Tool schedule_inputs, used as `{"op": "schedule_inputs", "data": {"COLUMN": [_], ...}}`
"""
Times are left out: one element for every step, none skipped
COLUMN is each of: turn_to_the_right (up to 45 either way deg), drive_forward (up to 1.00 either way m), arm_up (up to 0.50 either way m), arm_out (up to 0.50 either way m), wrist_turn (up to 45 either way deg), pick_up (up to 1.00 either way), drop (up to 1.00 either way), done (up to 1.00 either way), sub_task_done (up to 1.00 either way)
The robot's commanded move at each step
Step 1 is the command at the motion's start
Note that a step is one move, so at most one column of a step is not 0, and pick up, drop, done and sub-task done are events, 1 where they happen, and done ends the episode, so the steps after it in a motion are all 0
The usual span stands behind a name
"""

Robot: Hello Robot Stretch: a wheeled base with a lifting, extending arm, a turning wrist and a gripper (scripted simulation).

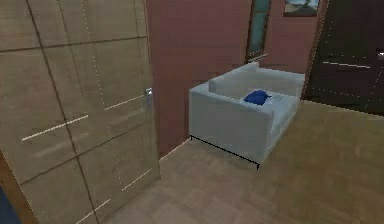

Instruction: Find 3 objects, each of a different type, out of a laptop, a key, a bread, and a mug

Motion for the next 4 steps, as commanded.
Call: {"op": "schedule_inputs", "data": {"turn_to_the_right": [36.0, 0.0, 6.0, 0.0], "drive_forward": [0.00, 1.00, 0.00, 0.20], "arm_up": [0.00, 0.00, 0.00, 0.00], "arm_out": [0.00, 0.00, 0.00, 0.00], "wrist_turn": [0.0, 0.0, 0.0, 0.0], "pick_up": [0.00, 0.00, 0.00, 0.00], "drop": [0.00, 0.00, 0.00, 0.00], "done": [0.00, 0.00, 0.00, 0.00], "sub_task_done": [0.00, 0.00, 0.00, 0.00]}}
